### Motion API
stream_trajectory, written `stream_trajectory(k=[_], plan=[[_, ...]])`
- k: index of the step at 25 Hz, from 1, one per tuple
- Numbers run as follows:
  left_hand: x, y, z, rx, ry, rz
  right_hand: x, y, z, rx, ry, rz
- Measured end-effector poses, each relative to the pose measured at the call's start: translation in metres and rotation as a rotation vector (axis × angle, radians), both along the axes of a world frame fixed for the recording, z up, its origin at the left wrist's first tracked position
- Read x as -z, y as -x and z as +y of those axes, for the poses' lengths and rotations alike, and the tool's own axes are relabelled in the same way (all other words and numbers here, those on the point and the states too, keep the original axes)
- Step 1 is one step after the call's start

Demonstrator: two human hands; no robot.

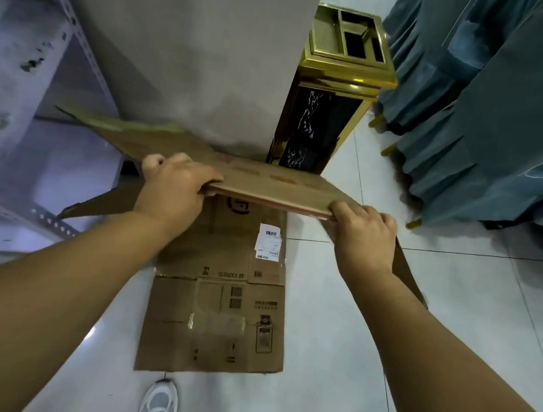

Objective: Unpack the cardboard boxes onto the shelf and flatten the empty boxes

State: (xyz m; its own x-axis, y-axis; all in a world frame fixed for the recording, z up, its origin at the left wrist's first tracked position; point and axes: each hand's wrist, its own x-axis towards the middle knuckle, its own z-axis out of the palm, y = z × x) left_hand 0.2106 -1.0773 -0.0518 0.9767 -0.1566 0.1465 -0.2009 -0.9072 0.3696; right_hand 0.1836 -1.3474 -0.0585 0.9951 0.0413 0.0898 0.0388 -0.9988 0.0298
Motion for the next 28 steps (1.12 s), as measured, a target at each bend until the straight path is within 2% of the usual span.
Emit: stream_trajectory(k=[4,11,15,16,19,21,23,28], plan=[[0.059,0.030,-0.014,-0.035,-0.090,0.170,0.052,0.025,-0.009,-0.054,-0.081,0.198],[0.149,0.134,-0.028,-0.087,-0.087,0.288,0.142,0.121,-0.023,-0.112,-0.178,0.402],[0.187,0.186,-0.024,0.041,-0.008,0.333,0.157,0.154,-0.020,-0.193,-0.137,0.512],[0.194,0.194,-0.025,0.053,-0.018,0.349,0.162,0.159,-0.021,-0.201,-0.082,0.484],[0.212,0.208,-0.029,-0.041,-0.013,0.495,0.184,0.174,-0.026,-0.200,-0.076,0.579],[0.233,0.216,-0.028,-0.034,-0.019,0.544,0.204,0.182,-0.025,-0.182,-0.083,0.615],[0.254,0.212,-0.023,-0.009,-0.011,0.533,0.224,0.181,-0.019,-0.164,-0.087,0.592],[0.302,0.189,-0.017,0.052,-0.130,0.518,0.271,0.157,-0.014,-0.151,-0.029,0.578]])
